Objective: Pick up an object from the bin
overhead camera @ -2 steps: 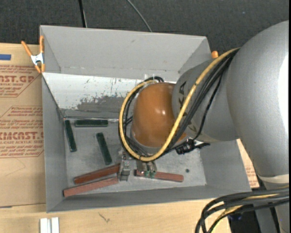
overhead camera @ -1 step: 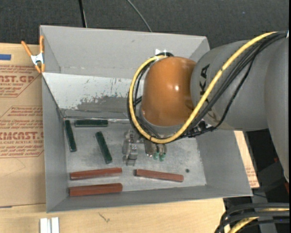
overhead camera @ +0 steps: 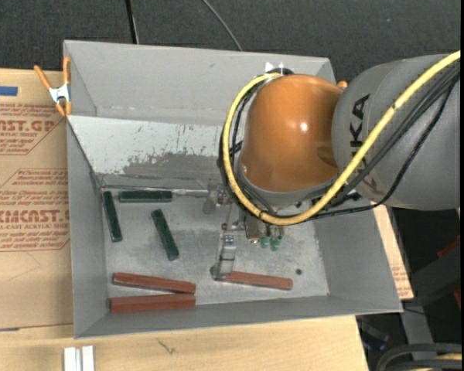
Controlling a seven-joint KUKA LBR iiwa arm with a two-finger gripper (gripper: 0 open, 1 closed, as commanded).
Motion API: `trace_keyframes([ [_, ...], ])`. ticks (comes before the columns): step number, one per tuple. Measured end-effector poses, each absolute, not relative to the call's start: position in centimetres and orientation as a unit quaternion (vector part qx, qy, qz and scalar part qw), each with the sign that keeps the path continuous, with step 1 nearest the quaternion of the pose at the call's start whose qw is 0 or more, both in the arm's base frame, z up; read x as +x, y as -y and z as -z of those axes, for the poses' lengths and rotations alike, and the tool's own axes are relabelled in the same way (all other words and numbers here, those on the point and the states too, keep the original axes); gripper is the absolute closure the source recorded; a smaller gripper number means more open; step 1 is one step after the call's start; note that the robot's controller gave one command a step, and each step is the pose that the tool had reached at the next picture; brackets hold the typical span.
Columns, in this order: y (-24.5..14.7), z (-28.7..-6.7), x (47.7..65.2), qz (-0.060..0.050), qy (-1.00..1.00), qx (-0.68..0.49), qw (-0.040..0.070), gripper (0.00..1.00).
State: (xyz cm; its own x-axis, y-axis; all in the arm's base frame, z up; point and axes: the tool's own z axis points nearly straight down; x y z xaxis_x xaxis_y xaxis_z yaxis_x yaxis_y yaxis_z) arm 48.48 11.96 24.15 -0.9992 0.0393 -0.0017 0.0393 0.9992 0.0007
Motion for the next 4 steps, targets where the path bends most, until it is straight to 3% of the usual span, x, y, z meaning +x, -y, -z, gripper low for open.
trace_keyframes([
  [1, -12.0, -24.1, 48.5, 0.0, -1.0, 0.02, 0.001, 0.0],
  [2, -9.8, -21.2, 49.5, -0.002, -0.997, -0.072, 0.006, 0.0],
  [3, -6.7, -15.5, 49.1, 0.0, -0.986, -0.164, -0.002, 0.0],
  [4, -5.6, -10.5, 49.5, 0.0, -0.99, -0.141, 0.004, 0.0],
])
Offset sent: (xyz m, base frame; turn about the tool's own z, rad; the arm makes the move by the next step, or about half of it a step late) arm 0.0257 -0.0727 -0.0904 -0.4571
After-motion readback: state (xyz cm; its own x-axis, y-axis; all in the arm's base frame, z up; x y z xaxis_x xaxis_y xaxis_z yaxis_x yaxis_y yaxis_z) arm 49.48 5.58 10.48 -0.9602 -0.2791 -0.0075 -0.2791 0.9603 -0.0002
